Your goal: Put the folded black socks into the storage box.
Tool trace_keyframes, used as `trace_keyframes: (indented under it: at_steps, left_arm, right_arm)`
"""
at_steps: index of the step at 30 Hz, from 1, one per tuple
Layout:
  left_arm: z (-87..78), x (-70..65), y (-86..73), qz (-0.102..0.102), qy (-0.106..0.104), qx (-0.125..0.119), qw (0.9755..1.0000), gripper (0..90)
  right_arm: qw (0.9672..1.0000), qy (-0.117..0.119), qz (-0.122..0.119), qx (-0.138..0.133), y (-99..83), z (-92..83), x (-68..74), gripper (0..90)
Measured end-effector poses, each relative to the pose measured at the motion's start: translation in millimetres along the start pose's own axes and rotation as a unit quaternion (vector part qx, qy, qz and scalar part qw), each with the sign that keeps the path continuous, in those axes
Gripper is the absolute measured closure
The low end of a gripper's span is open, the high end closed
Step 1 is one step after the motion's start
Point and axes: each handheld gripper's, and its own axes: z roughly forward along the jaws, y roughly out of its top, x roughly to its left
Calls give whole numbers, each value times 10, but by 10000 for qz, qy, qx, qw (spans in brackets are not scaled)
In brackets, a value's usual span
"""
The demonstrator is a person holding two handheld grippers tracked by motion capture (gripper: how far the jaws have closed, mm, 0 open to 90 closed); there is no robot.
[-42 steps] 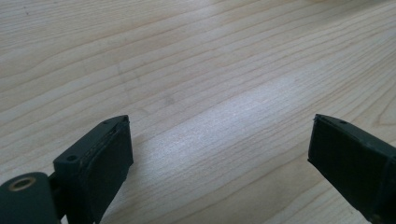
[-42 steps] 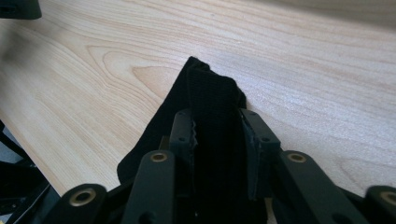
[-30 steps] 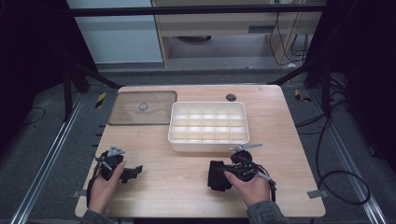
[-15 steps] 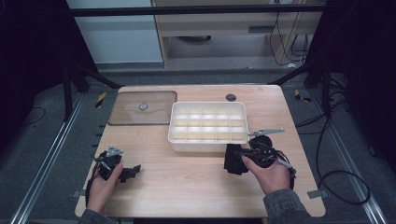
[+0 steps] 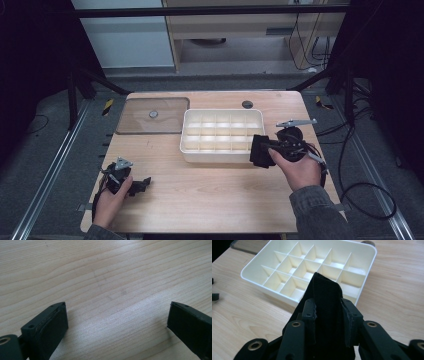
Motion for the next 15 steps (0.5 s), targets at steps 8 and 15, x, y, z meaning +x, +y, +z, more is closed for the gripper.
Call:
trace_keyframes:
  at_steps: [8, 15]
  left_arm:
    - [20, -30, -6, 95, 64, 8, 9999, 12]
    - [24, -31, -18, 143, 55, -19, 9999, 0]
  right_arm:
    - [9999, -124, -14, -78, 131, 7, -88, 678]
    - [9997, -190, -53, -130, 200, 60, -129, 676]
